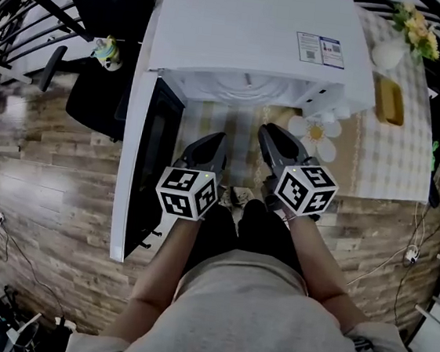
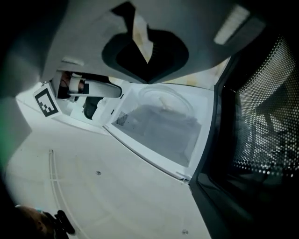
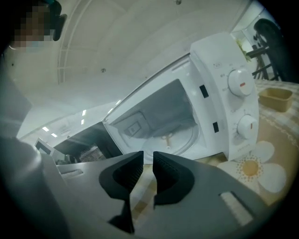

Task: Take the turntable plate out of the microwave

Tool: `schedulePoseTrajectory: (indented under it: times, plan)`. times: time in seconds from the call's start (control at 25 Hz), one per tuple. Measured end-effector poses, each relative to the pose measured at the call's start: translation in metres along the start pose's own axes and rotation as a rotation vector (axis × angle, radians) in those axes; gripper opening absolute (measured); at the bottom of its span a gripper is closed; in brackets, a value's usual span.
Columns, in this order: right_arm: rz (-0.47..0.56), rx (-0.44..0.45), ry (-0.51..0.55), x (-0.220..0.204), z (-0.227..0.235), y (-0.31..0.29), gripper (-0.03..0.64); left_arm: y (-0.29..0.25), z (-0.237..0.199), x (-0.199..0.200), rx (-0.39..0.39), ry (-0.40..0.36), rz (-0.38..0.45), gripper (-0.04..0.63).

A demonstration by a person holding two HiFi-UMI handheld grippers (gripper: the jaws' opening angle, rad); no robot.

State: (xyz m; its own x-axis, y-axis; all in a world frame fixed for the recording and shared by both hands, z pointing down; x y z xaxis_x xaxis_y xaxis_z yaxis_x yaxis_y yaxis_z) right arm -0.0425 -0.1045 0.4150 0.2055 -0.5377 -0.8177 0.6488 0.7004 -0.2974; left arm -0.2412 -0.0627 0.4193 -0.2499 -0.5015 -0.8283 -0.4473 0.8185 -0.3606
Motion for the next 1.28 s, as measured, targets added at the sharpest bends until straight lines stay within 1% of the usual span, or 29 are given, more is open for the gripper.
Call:
schedulePoseTrajectory:
  times: [0.12, 0.24, 0.36, 0.4, 0.44, 0.52, 0.64, 0.76, 0.84, 0.96, 1.08, 1.2, 1.24, 1.28]
  plan:
    - [-0.017, 0.005, -0.009, -0.006, 0.005, -0.009, 0.096, -0.004, -0.003, -0.008, 0.005, 0.012, -0.018, 0.002]
    - [-0.032, 0.001, -0.024, -0.013, 0.012, -0.018, 0.102, -0.009, -0.008, -0.018, 0.007, 0.028, -0.046, 0.002]
    - [-0.051, -0.013, -0.067, -0.018, 0.021, -0.028, 0.139, -0.015, -0.012, -0.024, 0.003, 0.043, -0.061, 0.002]
    - [-0.052, -0.021, -0.086, -0.020, 0.024, -0.031, 0.161, -0.017, -0.013, -0.025, 0.001, 0.045, -0.065, 0.002]
    - [-0.048, -0.031, -0.111, -0.022, 0.027, -0.035, 0.179, -0.019, -0.014, -0.026, -0.002, 0.044, -0.069, 0.002]
    - [-0.034, -0.049, -0.185, -0.026, 0.032, -0.041, 0.191, -0.023, -0.014, -0.029, -0.009, 0.038, -0.080, 0.002]
    - [-0.006, -0.066, -0.341, -0.033, 0.039, -0.050, 0.215, -0.026, -0.015, -0.034, -0.007, 0.049, -0.090, 0.002]
    - [0.039, -0.074, -0.513, -0.036, 0.043, -0.059, 0.194, -0.027, -0.017, -0.037, -0.007, 0.065, -0.098, 0.002]
    - [0.066, -0.075, -0.595, -0.036, 0.045, -0.064, 0.190, -0.029, -0.019, -0.037, -0.009, 0.064, -0.104, 0.002]
    - [0.081, -0.073, -0.657, -0.035, 0.048, -0.073, 0.201, -0.032, -0.022, -0.036, -0.011, 0.059, -0.108, 0.002]
    - [0.091, -0.076, -0.725, -0.034, 0.052, -0.081, 0.191, -0.035, -0.025, -0.036, -0.013, 0.056, -0.115, 0.002]
    - [0.088, -0.083, -0.785, -0.037, 0.057, -0.087, 0.135, -0.038, -0.027, -0.038, -0.028, 0.043, -0.133, 0.002]
    - [0.086, -0.086, -0.794, -0.037, 0.058, -0.088, 0.106, -0.038, -0.028, -0.039, -0.033, 0.041, -0.140, 0.002]
    - [0.086, -0.088, -0.798, -0.037, 0.059, -0.088, 0.099, -0.039, -0.028, -0.040, -0.035, 0.044, -0.144, 0.002]
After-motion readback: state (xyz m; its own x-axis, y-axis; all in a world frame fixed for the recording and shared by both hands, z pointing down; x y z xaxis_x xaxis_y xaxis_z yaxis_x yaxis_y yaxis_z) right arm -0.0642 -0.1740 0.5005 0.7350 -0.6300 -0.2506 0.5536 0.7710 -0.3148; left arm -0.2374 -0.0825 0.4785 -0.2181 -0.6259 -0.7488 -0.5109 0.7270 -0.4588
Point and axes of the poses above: the fingertips, and each gripper's own axes: y backward along the fingers, z to its right, x out of its top, the point moved 10 cm from there along y, backward along the fingers, and after that the axes turned 4 degrees about z, right-handed, at the moved point
